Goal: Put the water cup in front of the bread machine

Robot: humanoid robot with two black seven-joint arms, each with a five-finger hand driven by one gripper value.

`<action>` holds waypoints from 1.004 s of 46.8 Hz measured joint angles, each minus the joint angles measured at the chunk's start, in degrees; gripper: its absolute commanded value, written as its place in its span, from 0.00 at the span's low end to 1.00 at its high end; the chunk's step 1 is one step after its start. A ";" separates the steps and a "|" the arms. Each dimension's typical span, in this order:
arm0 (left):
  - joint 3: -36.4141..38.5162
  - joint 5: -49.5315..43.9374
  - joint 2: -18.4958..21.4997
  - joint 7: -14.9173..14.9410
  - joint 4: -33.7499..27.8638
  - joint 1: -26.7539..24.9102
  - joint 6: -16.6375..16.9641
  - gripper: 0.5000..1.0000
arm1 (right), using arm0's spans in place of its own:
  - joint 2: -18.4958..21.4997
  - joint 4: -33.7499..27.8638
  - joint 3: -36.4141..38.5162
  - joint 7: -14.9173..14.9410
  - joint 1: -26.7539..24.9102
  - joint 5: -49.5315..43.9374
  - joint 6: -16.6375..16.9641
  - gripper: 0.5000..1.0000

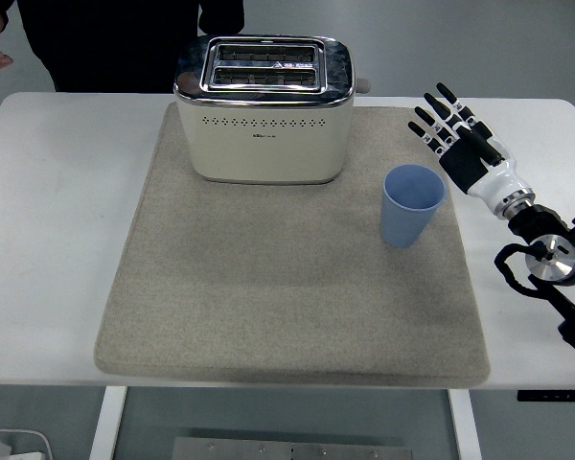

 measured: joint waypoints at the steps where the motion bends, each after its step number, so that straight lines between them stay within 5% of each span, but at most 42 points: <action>1: 0.00 0.00 0.00 0.00 0.00 0.00 0.00 1.00 | 0.00 0.00 0.00 0.00 0.00 0.00 0.00 0.85; 19: -0.08 0.00 0.00 0.10 0.07 0.00 0.00 1.00 | -0.93 0.00 -0.01 0.01 -0.06 -0.06 0.71 0.85; 47: -0.26 -0.06 0.00 0.06 0.46 0.00 0.00 1.00 | -9.36 0.12 -0.43 -0.06 -2.44 -5.53 10.90 0.85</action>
